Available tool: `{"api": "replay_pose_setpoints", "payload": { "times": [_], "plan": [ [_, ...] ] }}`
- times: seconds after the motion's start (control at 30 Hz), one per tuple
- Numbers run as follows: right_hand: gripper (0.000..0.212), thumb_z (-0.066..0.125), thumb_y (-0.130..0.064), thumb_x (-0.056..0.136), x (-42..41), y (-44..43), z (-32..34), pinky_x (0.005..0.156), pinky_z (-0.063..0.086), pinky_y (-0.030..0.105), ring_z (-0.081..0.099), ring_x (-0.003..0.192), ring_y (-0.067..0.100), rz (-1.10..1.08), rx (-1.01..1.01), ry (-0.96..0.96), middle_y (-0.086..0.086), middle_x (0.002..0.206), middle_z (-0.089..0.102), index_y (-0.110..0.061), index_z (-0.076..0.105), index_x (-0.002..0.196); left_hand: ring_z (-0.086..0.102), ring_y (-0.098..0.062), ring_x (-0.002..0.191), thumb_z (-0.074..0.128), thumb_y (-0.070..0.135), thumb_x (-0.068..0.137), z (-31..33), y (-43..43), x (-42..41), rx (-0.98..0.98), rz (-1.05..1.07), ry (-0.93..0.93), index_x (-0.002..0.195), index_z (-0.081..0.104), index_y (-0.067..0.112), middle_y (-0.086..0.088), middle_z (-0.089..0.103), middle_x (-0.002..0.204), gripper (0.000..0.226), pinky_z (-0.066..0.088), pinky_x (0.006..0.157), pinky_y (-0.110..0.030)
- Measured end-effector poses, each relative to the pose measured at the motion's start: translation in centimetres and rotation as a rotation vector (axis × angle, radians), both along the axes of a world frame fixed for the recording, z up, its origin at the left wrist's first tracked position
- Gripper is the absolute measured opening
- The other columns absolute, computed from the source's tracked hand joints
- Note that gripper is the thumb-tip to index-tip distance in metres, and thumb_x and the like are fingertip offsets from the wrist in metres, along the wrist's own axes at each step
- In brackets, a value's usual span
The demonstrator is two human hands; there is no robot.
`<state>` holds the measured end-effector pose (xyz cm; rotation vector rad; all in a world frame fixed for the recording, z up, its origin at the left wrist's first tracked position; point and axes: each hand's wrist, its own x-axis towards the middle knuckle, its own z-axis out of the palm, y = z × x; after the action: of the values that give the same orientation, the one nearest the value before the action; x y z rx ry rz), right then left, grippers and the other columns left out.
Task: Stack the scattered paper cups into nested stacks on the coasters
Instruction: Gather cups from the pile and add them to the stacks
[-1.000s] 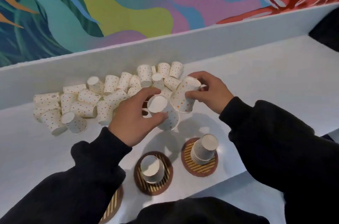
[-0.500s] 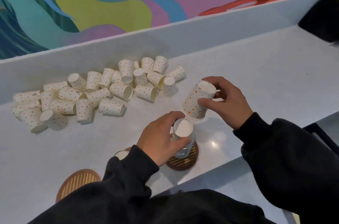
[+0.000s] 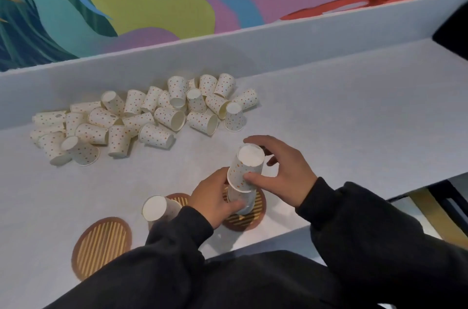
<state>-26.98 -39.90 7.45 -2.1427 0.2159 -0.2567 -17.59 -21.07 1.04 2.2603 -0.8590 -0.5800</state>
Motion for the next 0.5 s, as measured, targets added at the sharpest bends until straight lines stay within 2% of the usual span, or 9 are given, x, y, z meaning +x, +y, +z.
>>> {"api": "replay_pose_setpoints", "payload": {
  "times": [0.07, 0.2, 0.4, 0.5],
  "plan": [
    [0.06, 0.084, -0.035, 0.08, 0.1, 0.1, -1.0, 0.081, 0.041, 0.009, 0.058, 0.11, 0.002, 0.031, -0.018, 0.027, -0.022, 0.127, 0.061, -0.036, 0.056, 0.134, 0.059, -0.005, 0.108, 0.084, 0.047, 0.072, -0.5, 0.2, -0.3, -0.021, 0.042, 0.025, 0.135, 0.047, 0.041, 0.019, 0.063, 0.126, 0.073, 0.052, 0.095, -0.032],
    [0.061, 0.083, -0.033, 0.079, 0.1, 0.5, -3.2, 0.085, 0.038, 0.004, 0.055, 0.11, -0.002, 0.093, -0.044, 0.104, -0.02, 0.127, 0.06, -0.037, 0.055, 0.133, 0.057, 0.001, 0.11, 0.086, 0.052, 0.069, -1.0, 0.5, -0.7, -0.083, 0.086, 0.045, 0.132, 0.038, 0.055, 0.027, 0.057, 0.127, 0.079, 0.048, 0.091, -0.023],
    [0.069, 0.088, -0.033, 0.074, 0.0, 1.1, -7.7, 0.095, 0.044, 0.014, 0.054, 0.117, -0.007, 0.115, 0.048, 0.208, -0.024, 0.129, 0.06, -0.04, 0.054, 0.133, 0.059, -0.002, 0.113, 0.084, 0.053, 0.076, -2.5, 0.7, -1.3, -0.074, 0.121, 0.062, 0.135, 0.049, 0.045, 0.02, 0.063, 0.131, 0.07, 0.053, 0.099, -0.033],
    [0.071, 0.091, -0.035, 0.072, -0.2, 1.0, -9.1, 0.094, 0.045, 0.011, 0.054, 0.114, -0.014, 0.082, 0.097, 0.247, -0.032, 0.122, 0.06, -0.047, 0.052, 0.13, 0.06, -0.004, 0.113, 0.083, 0.058, 0.075, -2.9, 0.8, -1.2, -0.058, 0.12, 0.067, 0.137, 0.049, 0.043, 0.018, 0.064, 0.13, 0.072, 0.055, 0.098, -0.036]
  ]
}}
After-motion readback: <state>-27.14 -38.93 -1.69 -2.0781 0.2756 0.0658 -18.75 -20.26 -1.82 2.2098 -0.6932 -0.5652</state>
